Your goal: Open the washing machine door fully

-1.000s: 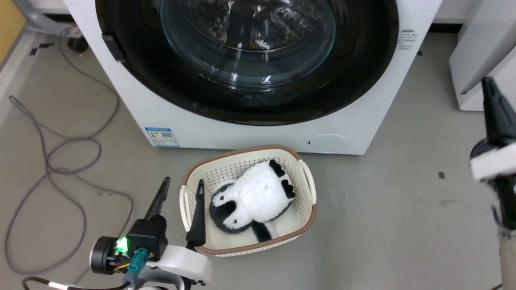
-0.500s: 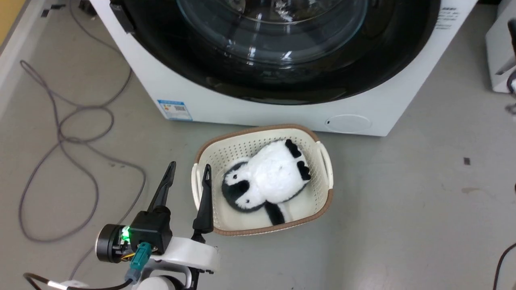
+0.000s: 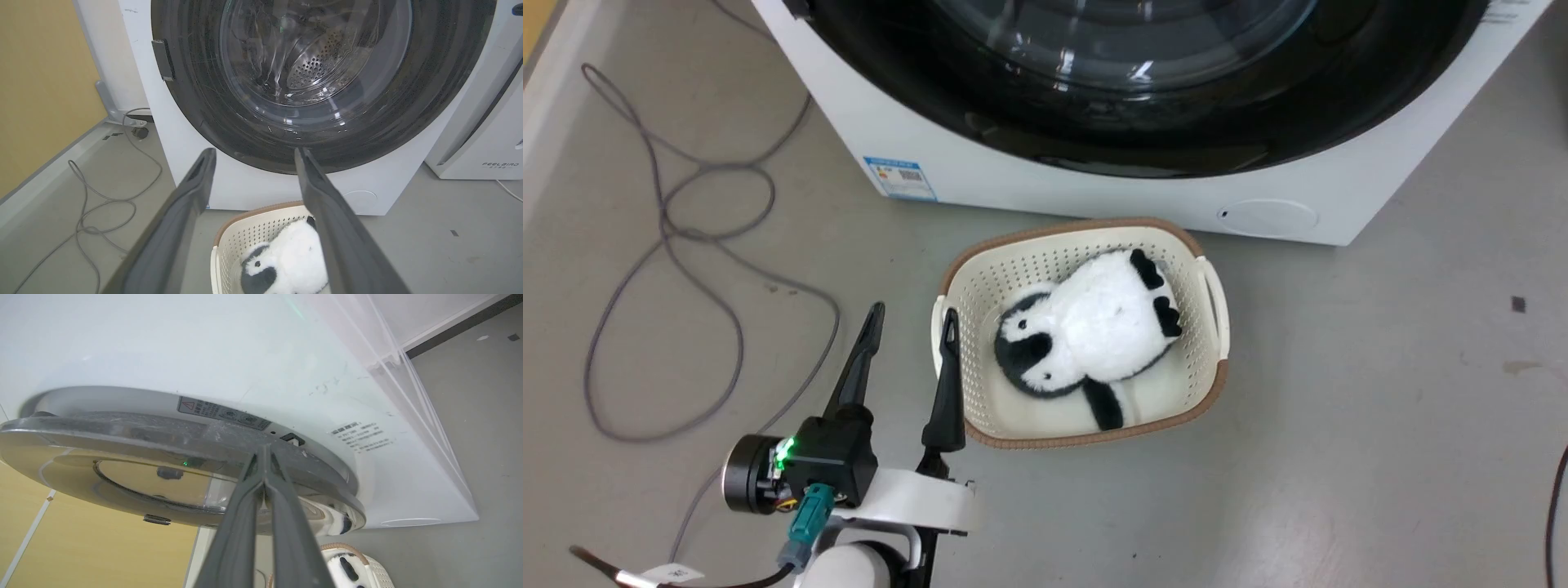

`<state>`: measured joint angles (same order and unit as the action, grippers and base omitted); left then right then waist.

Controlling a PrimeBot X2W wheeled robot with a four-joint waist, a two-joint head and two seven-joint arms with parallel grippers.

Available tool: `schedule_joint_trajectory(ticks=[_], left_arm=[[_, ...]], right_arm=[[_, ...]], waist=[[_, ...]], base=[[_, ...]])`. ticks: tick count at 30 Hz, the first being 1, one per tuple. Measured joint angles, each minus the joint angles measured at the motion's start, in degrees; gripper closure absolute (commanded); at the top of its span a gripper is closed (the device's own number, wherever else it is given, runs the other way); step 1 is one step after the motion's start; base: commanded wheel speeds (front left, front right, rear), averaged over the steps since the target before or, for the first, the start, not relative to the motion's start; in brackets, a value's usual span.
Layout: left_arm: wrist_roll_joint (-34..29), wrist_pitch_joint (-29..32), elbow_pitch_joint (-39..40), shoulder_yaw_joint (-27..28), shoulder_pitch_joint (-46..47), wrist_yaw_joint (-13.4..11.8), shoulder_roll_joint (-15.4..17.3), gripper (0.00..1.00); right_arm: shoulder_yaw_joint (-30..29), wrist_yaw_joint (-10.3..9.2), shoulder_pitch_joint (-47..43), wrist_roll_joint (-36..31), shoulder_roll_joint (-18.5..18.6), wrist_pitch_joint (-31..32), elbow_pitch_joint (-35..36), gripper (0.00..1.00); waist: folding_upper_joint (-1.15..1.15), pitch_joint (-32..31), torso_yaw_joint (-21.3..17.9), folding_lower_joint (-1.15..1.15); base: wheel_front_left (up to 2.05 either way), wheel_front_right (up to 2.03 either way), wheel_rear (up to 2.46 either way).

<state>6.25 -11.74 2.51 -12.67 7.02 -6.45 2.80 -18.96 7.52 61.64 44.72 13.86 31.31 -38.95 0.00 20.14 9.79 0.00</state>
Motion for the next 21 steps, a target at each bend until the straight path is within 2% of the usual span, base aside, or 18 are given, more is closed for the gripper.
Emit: schedule_joint_trajectory(ticks=[12,21], left_arm=[[1.0,-1.5,0.8,-2.6,1.5,-1.0,0.0,0.00],[2.1,-2.5,0.9,-4.0,2.7,-1.9,0.0,0.00]], right_arm=[[-4.9,-0.04,11.3,2.7,1.6,8.1,-10.9,1.00],[-7.1,-0.09,18.5,2.2,3.9,13.1,-18.3,1.00]], waist=[[0.00,3.4,2.4,0.00],[0.00,5.5,4.0,0.00]], base=[[0.00,0.00,0.00],[0.00,0.00,0.00]])
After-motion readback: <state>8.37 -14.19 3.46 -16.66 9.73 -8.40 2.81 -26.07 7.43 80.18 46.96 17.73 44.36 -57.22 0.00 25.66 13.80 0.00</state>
